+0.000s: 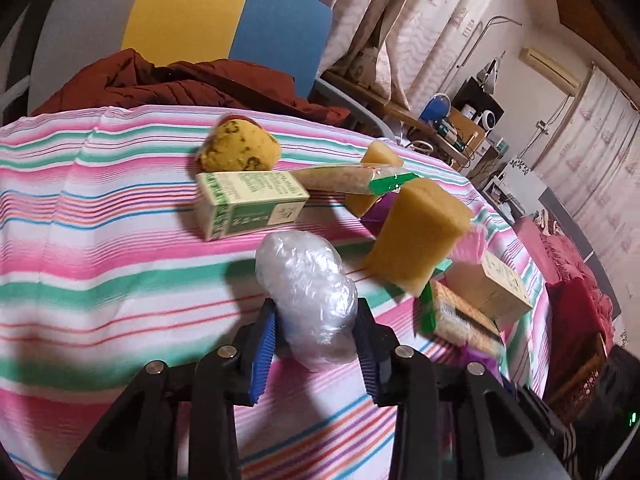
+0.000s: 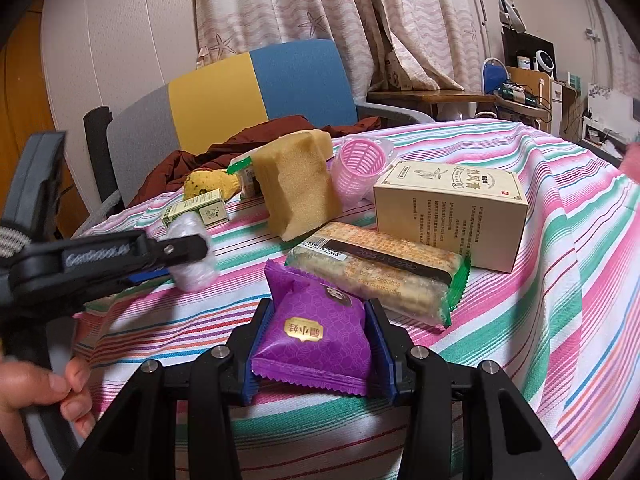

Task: Organize objects
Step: 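Grasp second plastic-wrapped bundle with left tool while right tool holds purple packet, then carry both items to gold tray and release purple packet from right tool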

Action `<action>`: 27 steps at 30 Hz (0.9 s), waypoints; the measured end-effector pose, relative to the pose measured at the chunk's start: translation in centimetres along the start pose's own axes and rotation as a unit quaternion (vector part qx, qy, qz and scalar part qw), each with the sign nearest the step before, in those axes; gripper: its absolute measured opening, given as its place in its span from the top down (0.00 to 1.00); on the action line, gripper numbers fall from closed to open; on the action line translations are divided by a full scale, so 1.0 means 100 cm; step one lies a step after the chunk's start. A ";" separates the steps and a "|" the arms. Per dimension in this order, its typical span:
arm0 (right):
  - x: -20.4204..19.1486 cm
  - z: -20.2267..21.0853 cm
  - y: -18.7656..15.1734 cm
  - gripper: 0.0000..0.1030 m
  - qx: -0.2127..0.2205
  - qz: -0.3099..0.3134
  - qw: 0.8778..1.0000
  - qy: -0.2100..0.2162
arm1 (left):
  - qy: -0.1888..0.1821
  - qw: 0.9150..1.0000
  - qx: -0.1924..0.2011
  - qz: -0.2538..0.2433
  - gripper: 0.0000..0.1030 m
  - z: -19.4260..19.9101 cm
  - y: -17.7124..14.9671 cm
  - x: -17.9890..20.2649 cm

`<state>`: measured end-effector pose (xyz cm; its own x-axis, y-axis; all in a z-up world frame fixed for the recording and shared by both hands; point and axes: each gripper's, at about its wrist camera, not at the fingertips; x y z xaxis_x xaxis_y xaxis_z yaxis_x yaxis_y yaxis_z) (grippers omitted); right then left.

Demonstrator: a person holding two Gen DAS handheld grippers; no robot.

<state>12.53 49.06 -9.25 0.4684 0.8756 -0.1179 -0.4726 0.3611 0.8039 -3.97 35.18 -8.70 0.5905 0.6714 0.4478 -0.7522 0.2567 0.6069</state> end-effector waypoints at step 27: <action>-0.046 0.035 0.018 0.56 -0.007 0.016 0.999 0.050 | -0.022 0.998 0.041 0.035 0.66 0.067 -0.055 -0.040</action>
<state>12.17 44.59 -5.24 0.3753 0.9146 -0.1502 -0.4975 0.3355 0.7999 -0.22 26.41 -9.44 0.5517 0.6535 0.5182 -0.7661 0.1515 0.6246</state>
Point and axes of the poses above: each gripper's, at about its wrist camera, not at the fingertips, and z roughly against the way its jaws point, x to its right, y to its top, and after that the axes turned 5 degrees about z, right-handed
